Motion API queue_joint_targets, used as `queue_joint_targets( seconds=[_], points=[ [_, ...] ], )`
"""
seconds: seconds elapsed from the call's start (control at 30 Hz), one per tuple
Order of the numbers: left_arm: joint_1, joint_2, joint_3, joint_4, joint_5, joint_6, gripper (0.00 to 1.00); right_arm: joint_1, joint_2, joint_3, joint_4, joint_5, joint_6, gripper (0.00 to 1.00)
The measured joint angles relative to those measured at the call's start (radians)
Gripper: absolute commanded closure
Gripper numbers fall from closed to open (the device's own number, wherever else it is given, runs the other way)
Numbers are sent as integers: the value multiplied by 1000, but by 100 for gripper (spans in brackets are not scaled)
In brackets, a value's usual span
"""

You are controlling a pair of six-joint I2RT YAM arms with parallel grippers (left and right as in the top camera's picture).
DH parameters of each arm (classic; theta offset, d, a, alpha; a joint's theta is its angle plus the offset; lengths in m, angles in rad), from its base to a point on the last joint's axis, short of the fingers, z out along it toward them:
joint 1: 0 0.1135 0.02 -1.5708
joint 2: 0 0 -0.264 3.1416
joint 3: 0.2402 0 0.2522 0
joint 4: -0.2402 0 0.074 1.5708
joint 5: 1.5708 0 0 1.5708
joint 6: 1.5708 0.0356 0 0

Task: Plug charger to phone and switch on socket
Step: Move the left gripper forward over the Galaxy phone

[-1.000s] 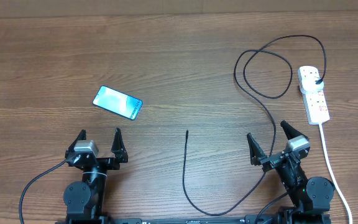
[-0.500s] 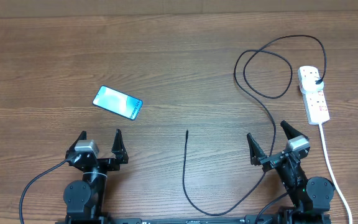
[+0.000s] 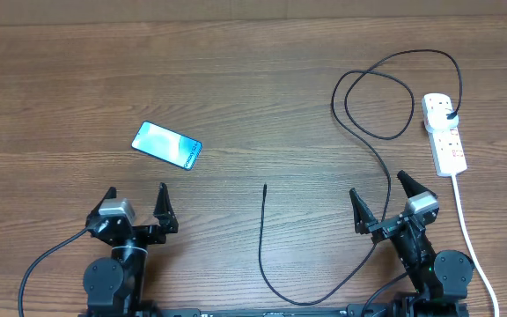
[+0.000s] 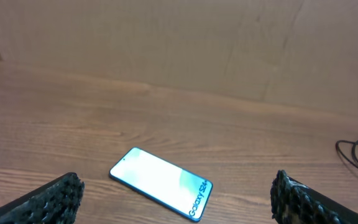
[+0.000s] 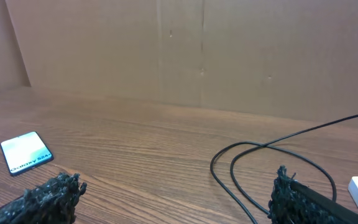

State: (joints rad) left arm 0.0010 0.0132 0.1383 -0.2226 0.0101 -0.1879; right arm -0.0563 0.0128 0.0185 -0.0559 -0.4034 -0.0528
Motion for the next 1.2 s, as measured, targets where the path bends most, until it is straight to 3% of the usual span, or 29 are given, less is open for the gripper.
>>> queue_joint_targets(
  seconds=[0.23, 0.77, 0.97, 1.2],
  points=[
    [0, 67, 33, -2, -6, -5, 0, 0, 0, 0, 0, 0, 0, 0],
    [0, 519, 294, -3, -7, -16, 0, 0, 0, 0, 0, 1, 0, 0],
    [0, 671, 438, -70, -7, -28, 0, 0, 0, 0, 0, 0, 0, 0],
    [0, 845, 620, -251, -10, -74, 0, 0, 0, 0, 0, 0, 0, 0]
  ],
)
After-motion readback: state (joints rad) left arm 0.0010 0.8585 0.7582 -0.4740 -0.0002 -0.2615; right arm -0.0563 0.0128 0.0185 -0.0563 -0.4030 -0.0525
